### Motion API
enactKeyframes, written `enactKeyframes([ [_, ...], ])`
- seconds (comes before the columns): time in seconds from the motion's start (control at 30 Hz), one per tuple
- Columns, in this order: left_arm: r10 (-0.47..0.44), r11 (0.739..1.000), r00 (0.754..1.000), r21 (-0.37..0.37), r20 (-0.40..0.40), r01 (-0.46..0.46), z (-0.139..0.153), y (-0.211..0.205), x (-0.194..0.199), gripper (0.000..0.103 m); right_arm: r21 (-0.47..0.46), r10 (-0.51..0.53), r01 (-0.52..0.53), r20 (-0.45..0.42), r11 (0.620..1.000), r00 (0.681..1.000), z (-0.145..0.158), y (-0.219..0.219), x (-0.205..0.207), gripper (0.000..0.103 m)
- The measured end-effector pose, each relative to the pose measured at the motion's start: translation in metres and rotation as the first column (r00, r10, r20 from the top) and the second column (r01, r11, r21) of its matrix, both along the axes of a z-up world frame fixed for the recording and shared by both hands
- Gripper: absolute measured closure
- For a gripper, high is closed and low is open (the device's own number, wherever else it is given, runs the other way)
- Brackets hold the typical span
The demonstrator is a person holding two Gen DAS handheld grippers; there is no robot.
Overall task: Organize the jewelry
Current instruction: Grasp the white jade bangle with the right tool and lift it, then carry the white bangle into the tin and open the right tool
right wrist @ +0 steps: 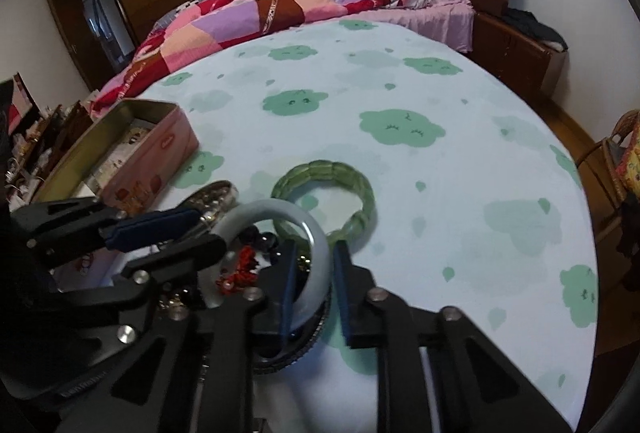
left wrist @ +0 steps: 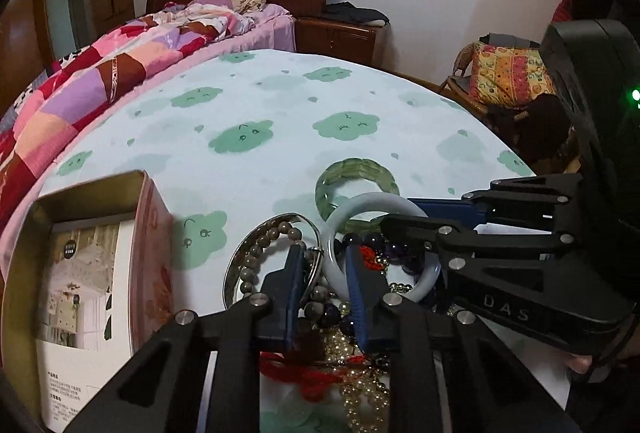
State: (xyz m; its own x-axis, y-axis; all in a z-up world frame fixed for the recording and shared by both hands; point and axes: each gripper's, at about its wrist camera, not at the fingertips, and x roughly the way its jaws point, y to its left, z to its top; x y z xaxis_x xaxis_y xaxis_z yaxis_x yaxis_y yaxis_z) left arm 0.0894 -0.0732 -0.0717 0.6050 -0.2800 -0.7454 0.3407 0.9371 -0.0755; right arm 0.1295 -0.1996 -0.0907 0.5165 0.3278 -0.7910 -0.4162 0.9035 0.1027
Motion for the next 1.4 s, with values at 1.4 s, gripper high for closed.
enactKeyframes([
  [1.4,0.152,0.986,0.962,-0.098,0.228,-0.133,0.086,0.075,-0.028,0.099,0.131,0.025,-0.047,0.169,0.990,0.985,0.070,0.019,-0.008,0.088],
])
